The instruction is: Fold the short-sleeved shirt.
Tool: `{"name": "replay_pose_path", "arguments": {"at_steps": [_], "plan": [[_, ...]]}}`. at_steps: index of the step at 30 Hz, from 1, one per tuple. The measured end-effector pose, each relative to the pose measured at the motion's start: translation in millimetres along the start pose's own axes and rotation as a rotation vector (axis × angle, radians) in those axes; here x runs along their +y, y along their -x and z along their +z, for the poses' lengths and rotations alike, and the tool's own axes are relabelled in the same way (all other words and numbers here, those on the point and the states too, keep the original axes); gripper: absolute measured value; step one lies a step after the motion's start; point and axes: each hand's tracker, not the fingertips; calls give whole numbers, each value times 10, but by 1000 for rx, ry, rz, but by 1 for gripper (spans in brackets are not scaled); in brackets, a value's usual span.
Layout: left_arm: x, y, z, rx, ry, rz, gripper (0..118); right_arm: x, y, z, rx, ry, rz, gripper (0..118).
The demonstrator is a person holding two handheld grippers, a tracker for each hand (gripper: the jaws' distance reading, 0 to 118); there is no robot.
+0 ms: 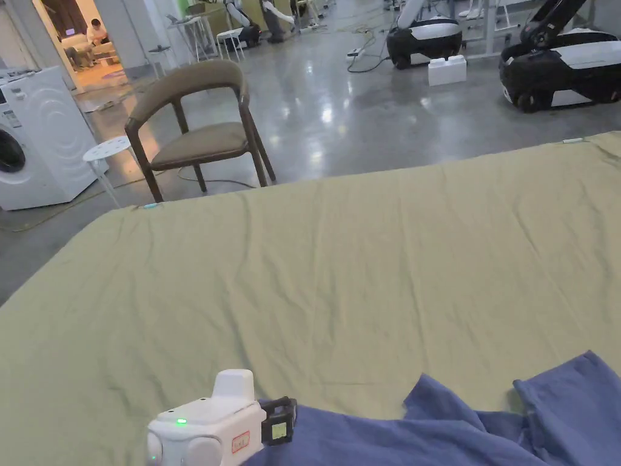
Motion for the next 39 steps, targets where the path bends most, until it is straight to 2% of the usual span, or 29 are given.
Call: {"name": "replay_pose_path", "arguments": {"at_steps": [5,7,9,11,12,16,17,18,19,20,21,22,24,25,26,28,29,32,33,34,35,37,39], "plan": [[15,62,-389,52,63,44,64,-95,-110,-36,-39,58,3,0],[18,72,-449,44,74,61,49,-110,-134,-50,-45,68,2,0],[10,42,-422,49,69,59,41,-117,-153,-87,-38,80,-10,0],[21,42,-418,38,69,75,8,-98,-158,-140,-24,85,-24,0],[-3,21,-417,16,72,98,1,-76,-160,-185,-14,87,-33,0],[-62,-43,-481,61,74,77,0,165,-182,-526,37,108,-44,2],[-70,-38,-494,61,75,74,0,263,-193,-673,41,118,-48,6],[-65,-30,-505,62,79,74,0,346,-211,-839,49,134,-60,20],[-57,-28,-515,63,83,78,0,437,-236,-1036,61,166,-82,46],[-53,-48,-507,66,89,76,0,531,-267,-1269,79,190,-109,63],[-49,-63,-513,71,95,66,0,609,-305,-1520,94,234,-147,74],[-43,-75,-519,76,100,57,0,643,-359,-1776,96,271,-187,77],[-31,-84,-516,83,109,46,0,705,-437,-2295,84,346,-265,77],[-27,-85,-516,84,114,41,0,712,-444,-2526,44,405,-261,76],[-26,-84,-518,84,117,37,0,687,-455,-2777,9,464,-230,75],[-21,-86,-508,82,119,36,0,611,-417,-3085,-53,576,-156,62],[-21,-85,-500,81,119,37,0,559,-386,-3184,-65,624,-116,62],[-27,-78,-507,80,116,37,0,652,-284,-3072,-56,574,-77,58],[-28,-78,-508,80,116,35,0,679,-288,-3037,-18,546,-39,47],[-22,-77,-496,81,116,37,0,699,-273,-2977,-24,536,-25,18],[5,-64,-468,78,120,47,0,724,-289,-2941,-42,539,-38,2],[84,-7,-328,46,113,115,0,771,-360,-2803,-16,493,-97,1],[108,83,61,-27,6,205,0,859,-399,-2543,15,411,-139,1]]}}
